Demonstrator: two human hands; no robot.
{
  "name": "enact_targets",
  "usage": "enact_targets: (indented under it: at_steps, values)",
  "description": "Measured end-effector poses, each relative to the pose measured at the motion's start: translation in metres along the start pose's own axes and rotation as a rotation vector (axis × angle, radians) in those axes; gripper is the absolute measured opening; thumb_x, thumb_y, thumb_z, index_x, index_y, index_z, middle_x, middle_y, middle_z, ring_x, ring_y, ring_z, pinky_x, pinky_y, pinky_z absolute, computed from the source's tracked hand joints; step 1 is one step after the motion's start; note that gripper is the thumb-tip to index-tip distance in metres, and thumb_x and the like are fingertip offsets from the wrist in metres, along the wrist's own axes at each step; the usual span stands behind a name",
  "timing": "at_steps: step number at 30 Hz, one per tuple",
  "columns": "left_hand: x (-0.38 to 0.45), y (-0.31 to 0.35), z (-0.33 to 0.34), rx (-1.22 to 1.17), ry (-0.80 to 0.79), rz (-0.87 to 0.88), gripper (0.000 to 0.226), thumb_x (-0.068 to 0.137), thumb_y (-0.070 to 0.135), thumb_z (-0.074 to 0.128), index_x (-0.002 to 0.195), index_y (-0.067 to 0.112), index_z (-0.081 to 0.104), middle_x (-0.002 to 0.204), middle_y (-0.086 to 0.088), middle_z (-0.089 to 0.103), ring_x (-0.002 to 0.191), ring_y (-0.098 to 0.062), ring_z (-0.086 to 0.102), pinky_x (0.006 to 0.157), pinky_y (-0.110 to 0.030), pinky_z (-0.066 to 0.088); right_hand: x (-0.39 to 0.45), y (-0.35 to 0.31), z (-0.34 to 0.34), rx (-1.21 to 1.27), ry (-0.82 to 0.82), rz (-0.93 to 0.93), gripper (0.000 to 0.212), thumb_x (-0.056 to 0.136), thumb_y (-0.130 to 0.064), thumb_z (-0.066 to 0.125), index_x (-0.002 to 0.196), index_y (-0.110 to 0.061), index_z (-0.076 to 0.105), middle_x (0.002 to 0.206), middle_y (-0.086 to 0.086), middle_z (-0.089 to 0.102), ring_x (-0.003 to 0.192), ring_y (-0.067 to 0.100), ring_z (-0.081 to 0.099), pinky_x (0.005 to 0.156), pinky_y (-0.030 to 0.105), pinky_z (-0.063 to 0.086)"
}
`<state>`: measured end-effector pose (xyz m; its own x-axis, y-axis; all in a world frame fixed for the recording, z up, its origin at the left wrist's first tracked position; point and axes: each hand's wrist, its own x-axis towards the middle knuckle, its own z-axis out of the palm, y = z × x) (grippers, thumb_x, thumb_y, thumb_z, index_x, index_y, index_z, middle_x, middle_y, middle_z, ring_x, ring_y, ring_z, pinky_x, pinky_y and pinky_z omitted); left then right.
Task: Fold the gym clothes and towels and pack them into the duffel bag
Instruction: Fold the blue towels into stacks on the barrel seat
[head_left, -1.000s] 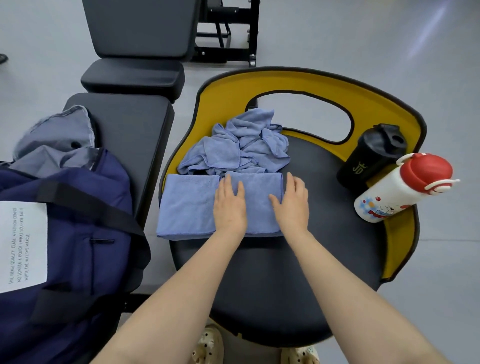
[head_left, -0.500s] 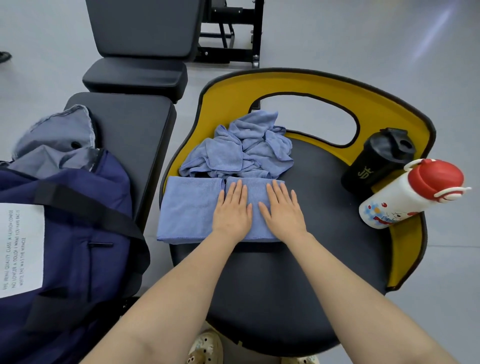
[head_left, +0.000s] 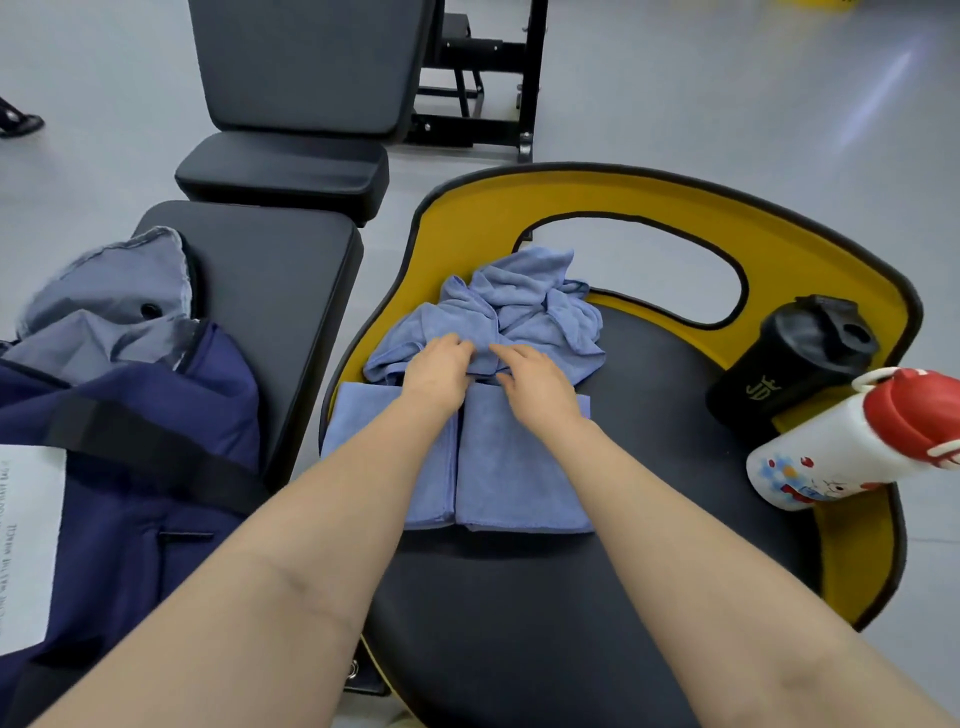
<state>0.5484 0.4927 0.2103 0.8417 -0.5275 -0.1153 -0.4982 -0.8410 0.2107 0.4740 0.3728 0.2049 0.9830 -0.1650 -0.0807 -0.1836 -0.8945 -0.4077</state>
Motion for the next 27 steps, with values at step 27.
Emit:
enact_targets:
  at_steps: [27]
  values:
    - [-0.065,0.051,-0.229,-0.423,0.398,0.135,0.011,0.09,0.015,0.059,0.093,0.011,0.07,0.096,-0.007,0.07,0.095,-0.023,0.06,0.08,-0.032,0.046,-0.032,-0.103,-0.184,0.427,0.417,-0.067,0.016,0.096,-0.018,0.052,0.102,-0.012,0.065,0.097,0.008,0.067,0.089,0.024,0.058,0.077,0.037,0.047]
